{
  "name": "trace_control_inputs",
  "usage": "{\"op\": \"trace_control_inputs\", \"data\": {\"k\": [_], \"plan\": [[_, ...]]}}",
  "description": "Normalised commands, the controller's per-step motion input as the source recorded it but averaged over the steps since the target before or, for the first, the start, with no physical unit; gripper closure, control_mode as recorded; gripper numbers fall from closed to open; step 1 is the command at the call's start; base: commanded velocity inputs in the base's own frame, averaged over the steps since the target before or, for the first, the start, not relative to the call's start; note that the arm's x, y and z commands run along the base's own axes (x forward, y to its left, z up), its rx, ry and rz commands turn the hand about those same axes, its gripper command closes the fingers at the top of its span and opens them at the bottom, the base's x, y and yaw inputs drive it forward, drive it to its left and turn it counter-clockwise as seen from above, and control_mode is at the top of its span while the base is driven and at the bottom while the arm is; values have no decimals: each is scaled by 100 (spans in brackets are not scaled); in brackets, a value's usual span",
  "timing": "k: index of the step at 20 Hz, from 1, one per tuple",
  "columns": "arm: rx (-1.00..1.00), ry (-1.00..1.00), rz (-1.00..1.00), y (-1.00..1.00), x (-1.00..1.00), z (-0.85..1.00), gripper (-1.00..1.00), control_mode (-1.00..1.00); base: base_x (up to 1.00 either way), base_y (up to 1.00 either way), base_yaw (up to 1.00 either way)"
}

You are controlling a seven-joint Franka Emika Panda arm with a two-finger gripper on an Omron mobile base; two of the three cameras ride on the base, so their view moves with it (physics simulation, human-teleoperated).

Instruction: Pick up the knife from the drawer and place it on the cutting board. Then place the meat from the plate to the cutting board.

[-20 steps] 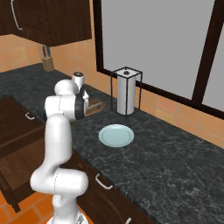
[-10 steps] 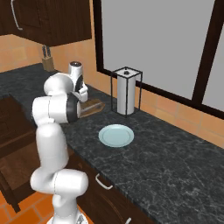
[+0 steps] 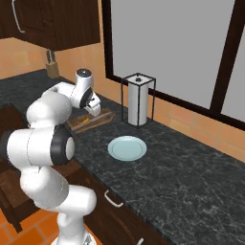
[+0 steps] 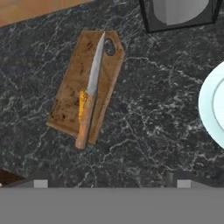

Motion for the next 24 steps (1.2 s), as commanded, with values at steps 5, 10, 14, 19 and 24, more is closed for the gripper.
{"op": "trace_control_inputs", "data": {"k": [5,10,14,19,24], "plan": [[0,-8,9,-74,-100,14,-100,-100,0,0,0],[0,-2,5,-65,-100,-2,-100,-100,0,0,0],[0,0,3,-53,-98,-32,-100,-100,0,0,0],[0,4,0,-31,-53,-55,-100,-100,0,0,0],[0,9,-1,-21,-37,-10,-100,-100,0,0,0]]}}
